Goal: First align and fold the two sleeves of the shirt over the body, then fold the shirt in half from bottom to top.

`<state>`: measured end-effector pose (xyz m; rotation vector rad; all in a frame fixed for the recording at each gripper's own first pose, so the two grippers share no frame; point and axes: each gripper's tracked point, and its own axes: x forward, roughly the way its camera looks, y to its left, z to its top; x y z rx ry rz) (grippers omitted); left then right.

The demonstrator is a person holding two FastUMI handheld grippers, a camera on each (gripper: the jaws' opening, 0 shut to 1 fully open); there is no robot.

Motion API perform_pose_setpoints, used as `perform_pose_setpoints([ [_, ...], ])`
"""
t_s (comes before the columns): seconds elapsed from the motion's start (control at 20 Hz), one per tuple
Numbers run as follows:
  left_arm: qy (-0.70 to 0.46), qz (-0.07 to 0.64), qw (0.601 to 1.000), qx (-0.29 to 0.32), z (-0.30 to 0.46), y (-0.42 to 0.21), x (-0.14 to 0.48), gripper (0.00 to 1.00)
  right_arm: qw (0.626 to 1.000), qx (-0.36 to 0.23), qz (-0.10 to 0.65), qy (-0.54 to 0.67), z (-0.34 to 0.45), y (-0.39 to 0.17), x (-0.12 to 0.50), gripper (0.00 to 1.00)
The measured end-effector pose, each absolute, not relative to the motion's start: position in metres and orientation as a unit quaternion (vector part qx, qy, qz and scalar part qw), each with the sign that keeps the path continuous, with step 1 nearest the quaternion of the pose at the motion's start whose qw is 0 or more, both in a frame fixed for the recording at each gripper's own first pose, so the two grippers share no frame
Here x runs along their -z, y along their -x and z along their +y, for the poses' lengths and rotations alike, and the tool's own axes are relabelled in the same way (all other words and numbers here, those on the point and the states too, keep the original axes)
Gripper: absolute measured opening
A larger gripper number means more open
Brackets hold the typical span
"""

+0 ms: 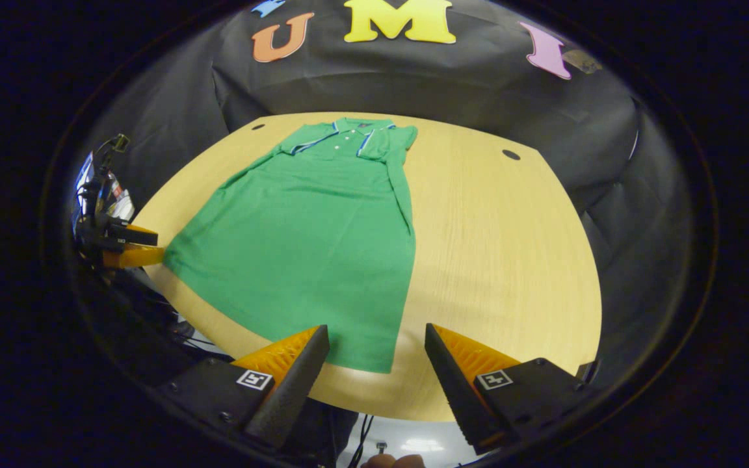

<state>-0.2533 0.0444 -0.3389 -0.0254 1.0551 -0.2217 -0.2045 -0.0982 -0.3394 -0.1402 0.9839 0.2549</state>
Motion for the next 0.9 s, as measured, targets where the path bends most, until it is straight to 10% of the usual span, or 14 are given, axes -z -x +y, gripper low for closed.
perform_pose_setpoints([
  [0.9,-0.039,0.533,0.839,0.098,0.04,0.259,0.37,1.0,0.847,-0.141,0.506,0.081,-0.084,0.202,0.385,0.98],
])
